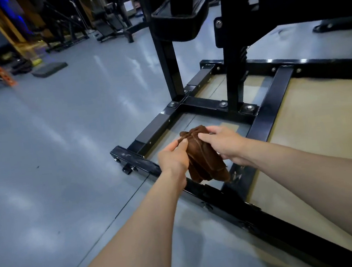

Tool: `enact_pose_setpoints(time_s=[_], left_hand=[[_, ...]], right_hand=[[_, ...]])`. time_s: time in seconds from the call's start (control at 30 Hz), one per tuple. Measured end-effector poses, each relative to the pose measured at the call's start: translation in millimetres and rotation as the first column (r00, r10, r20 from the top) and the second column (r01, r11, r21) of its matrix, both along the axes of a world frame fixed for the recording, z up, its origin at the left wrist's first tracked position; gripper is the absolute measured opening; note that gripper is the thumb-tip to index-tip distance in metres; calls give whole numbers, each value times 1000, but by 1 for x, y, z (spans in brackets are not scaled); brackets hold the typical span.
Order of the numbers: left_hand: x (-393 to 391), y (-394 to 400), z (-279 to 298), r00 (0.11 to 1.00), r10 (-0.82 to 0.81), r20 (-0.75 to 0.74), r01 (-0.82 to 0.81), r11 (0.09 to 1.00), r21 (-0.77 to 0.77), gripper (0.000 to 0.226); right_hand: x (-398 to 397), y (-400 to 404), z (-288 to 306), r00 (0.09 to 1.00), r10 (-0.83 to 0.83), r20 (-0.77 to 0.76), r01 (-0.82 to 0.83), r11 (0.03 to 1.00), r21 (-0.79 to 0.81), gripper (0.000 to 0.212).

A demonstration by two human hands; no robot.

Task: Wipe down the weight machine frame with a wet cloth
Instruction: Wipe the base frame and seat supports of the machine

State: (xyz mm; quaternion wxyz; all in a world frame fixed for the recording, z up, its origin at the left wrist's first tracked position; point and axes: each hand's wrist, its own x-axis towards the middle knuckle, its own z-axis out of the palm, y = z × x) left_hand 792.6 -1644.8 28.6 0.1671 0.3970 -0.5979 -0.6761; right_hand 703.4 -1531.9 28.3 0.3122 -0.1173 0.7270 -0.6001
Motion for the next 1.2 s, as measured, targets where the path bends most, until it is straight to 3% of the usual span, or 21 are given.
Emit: enact_pose_setpoints(time_s=[0.1, 0.2, 0.37, 0.47, 0.57, 0.63, 0.73, 0.8, 0.93, 1.07, 1.2], left_hand=[[4, 4, 4, 998, -51, 40, 58, 976, -210, 22], [10, 10, 11, 993, -57, 99, 95, 895, -436, 27], [12, 18, 26, 997, 4, 73, 36, 841, -540, 29], [12, 21, 29, 999, 25, 21, -14, 914, -406, 34], [9, 25, 38, 995, 73, -71, -72, 997, 12, 18], [7, 27, 44, 992, 71, -106, -45, 973, 227, 10], [7, 28, 49, 988, -13, -152, 70, 924, 376, 21], [8, 26, 51, 982, -41, -185, 119, 894, 433, 20], [13, 15, 51, 985, -54, -165, 128, 868, 480, 21], [10, 9, 42, 996, -47, -74, 71, 925, 373, 23], [11, -3, 29, 997, 65, -28, -56, 966, 254, 19]], right_hand=[[1, 2, 4, 999, -11, -41, 12, 1000, 25, 18], [0, 2, 7, 995, -76, -62, 78, 996, 34, 26], [10, 6, 15, 985, -162, -62, 164, 986, 39, 31], [18, 6, 17, 971, -191, -140, 200, 978, 52, 22], [22, 3, 15, 969, -209, -129, 220, 972, 81, 16], [26, 2, 20, 986, -160, 39, 158, 987, 37, 34], [27, 2, 28, 972, -27, 234, 44, 997, -70, 63], [26, 3, 29, 974, 85, 211, -61, 991, -119, 64], [21, 9, 29, 969, 186, 160, -163, 975, -148, 35], [13, 10, 18, 978, 110, 179, -98, 992, -75, 27], [-1, 17, 11, 960, -90, 264, 107, 993, -50, 25]])
